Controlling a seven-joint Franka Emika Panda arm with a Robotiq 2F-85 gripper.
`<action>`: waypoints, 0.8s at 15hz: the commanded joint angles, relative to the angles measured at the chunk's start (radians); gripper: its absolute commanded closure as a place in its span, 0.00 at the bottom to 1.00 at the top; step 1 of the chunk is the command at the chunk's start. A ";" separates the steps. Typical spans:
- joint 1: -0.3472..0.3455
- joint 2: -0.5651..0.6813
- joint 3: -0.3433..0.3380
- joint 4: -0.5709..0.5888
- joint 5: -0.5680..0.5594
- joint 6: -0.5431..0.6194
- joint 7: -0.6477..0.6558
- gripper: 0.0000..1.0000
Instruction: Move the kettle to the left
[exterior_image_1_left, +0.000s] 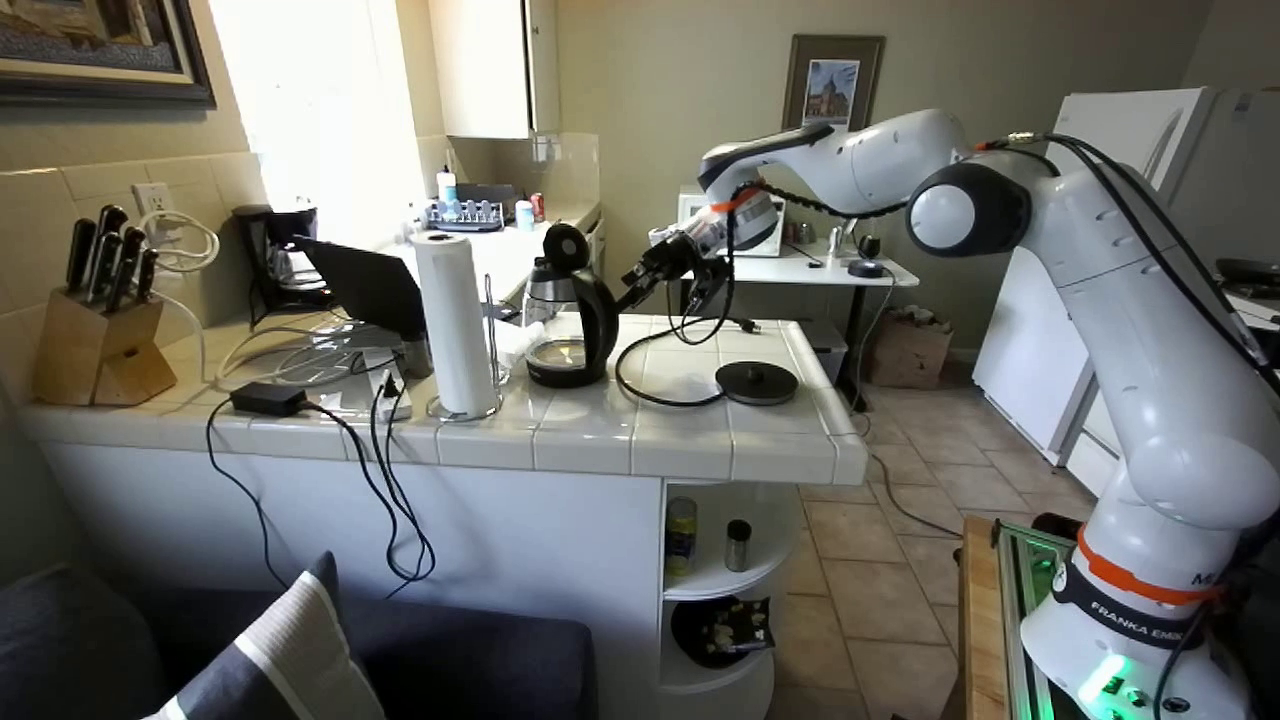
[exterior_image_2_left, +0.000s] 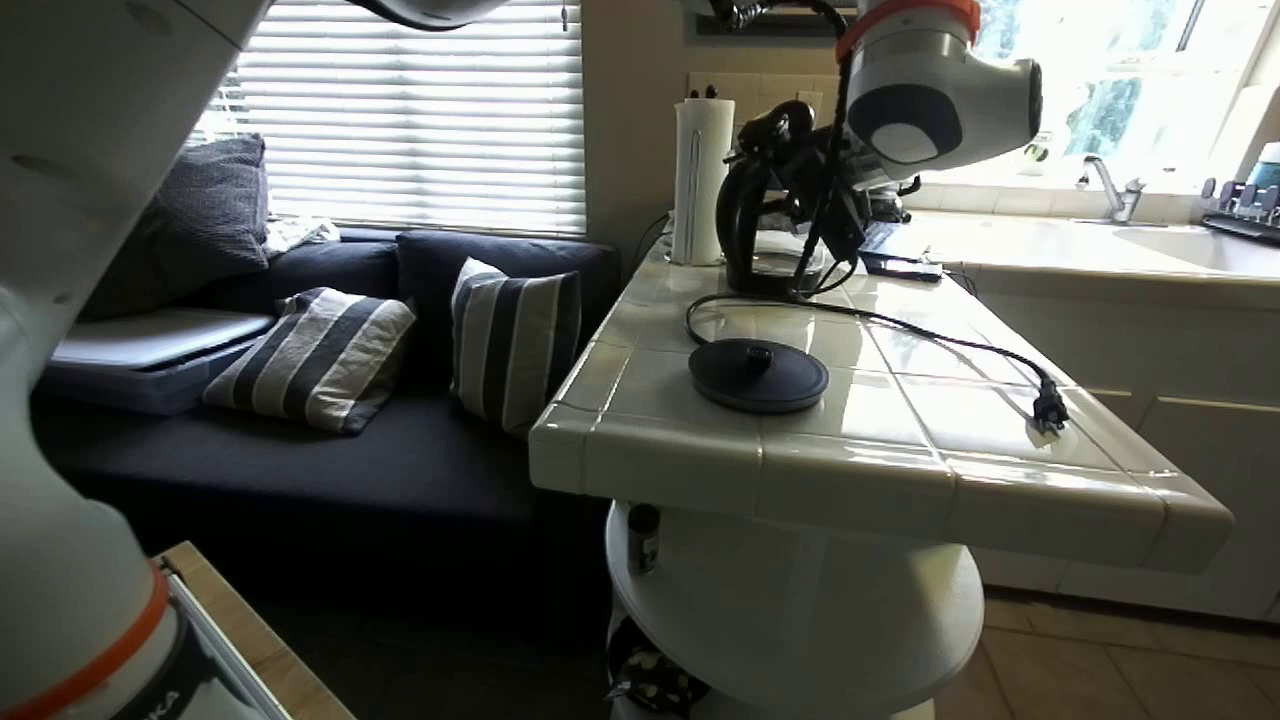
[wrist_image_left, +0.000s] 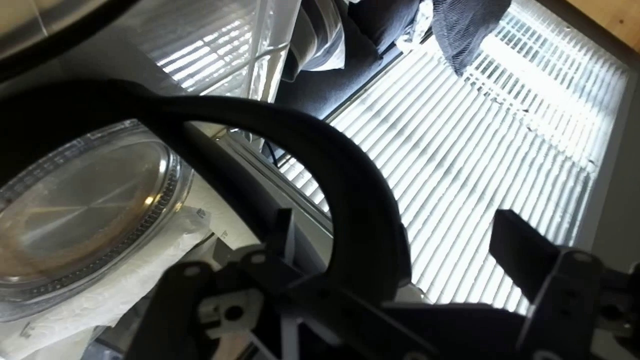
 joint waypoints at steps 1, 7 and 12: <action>0.036 -0.171 -0.049 -0.161 -0.122 0.097 0.083 0.00; 0.065 -0.438 -0.083 -0.305 -0.466 0.160 0.161 0.00; 0.074 -0.580 -0.065 -0.311 -0.759 0.167 0.235 0.00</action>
